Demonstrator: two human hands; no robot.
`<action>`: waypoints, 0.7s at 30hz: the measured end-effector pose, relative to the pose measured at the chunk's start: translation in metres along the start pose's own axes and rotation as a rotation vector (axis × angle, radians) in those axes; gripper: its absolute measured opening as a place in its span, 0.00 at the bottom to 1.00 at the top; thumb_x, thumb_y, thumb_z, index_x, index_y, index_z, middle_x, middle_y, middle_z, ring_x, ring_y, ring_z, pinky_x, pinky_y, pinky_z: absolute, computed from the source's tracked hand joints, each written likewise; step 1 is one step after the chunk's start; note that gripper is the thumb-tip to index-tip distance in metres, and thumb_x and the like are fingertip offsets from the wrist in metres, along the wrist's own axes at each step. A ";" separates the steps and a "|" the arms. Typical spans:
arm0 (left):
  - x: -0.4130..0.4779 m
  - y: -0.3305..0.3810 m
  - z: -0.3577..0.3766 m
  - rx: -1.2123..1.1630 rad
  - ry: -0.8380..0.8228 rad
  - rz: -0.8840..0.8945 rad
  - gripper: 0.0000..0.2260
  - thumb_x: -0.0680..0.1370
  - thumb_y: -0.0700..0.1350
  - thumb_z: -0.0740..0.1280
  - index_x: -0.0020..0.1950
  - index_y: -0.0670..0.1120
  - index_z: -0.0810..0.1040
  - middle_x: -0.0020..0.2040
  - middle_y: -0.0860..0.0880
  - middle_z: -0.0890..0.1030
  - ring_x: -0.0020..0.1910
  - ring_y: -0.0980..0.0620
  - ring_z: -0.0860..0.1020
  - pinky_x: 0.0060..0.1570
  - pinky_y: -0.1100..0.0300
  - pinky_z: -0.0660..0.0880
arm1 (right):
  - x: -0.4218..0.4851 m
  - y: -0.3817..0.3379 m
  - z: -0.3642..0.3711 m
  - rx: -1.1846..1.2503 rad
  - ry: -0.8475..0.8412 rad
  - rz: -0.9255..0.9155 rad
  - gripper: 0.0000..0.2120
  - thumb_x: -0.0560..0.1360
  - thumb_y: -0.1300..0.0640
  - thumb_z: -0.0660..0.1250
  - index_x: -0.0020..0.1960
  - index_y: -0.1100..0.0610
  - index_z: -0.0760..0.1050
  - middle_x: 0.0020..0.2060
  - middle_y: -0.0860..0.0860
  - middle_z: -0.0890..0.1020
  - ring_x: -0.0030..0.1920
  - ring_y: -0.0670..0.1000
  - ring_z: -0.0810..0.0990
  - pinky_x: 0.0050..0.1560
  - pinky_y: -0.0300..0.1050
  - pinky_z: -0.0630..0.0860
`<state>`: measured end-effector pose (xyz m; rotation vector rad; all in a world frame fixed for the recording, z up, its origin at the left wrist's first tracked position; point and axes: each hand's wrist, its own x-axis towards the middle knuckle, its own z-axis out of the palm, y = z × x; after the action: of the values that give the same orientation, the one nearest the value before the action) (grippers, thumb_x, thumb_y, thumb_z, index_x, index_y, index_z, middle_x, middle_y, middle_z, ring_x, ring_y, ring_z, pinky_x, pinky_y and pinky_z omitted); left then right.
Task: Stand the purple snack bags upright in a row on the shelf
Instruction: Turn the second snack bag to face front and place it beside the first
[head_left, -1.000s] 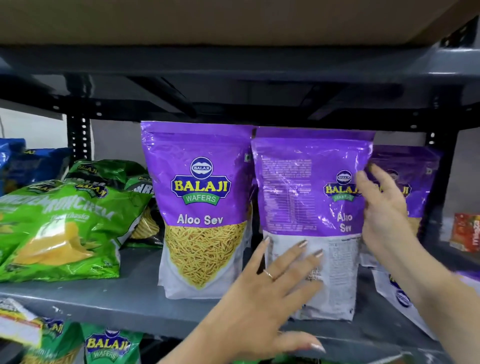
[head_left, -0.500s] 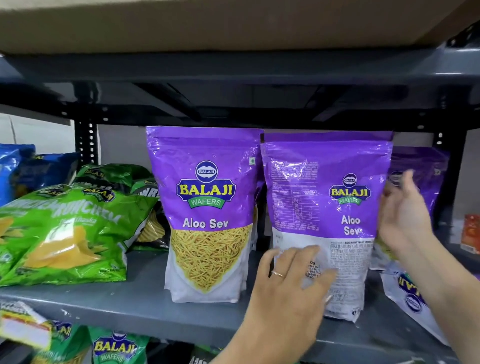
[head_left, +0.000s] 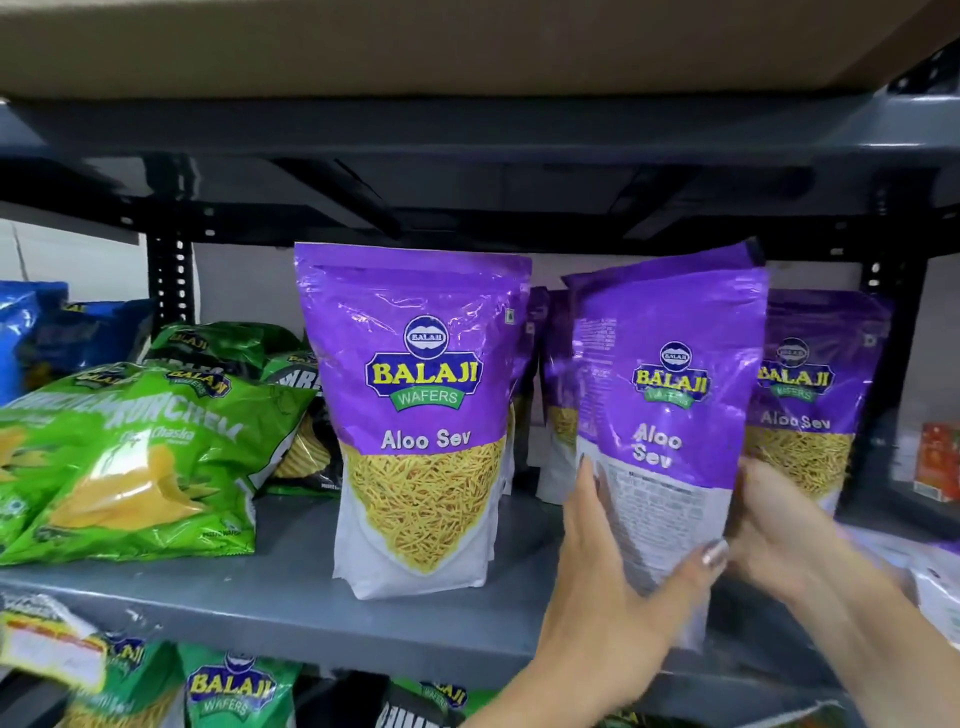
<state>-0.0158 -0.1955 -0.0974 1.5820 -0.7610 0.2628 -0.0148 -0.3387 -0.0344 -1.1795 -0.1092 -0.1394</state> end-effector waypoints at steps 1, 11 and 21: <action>0.004 -0.001 0.000 -0.020 -0.018 0.006 0.53 0.59 0.77 0.67 0.77 0.63 0.46 0.75 0.66 0.61 0.73 0.67 0.62 0.73 0.56 0.64 | -0.005 0.005 0.002 0.027 -0.007 0.007 0.32 0.51 0.52 0.78 0.54 0.60 0.84 0.48 0.60 0.86 0.46 0.57 0.86 0.45 0.58 0.82; 0.046 -0.022 -0.040 -0.061 -0.094 -0.167 0.28 0.70 0.46 0.79 0.64 0.51 0.69 0.59 0.53 0.82 0.58 0.58 0.81 0.60 0.60 0.77 | -0.019 0.032 -0.017 -0.324 0.359 -0.213 0.30 0.73 0.64 0.69 0.71 0.48 0.66 0.69 0.57 0.71 0.68 0.53 0.70 0.60 0.47 0.63; 0.049 -0.033 -0.056 -0.125 0.073 -0.165 0.18 0.77 0.46 0.71 0.66 0.51 0.72 0.64 0.52 0.80 0.65 0.54 0.76 0.67 0.56 0.71 | -0.011 0.037 -0.011 -0.560 0.270 -0.209 0.33 0.69 0.65 0.73 0.67 0.46 0.63 0.53 0.47 0.79 0.54 0.49 0.79 0.51 0.43 0.74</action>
<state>0.0552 -0.1580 -0.0852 1.4986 -0.5759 0.1485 -0.0194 -0.3345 -0.0737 -1.6933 0.0502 -0.5378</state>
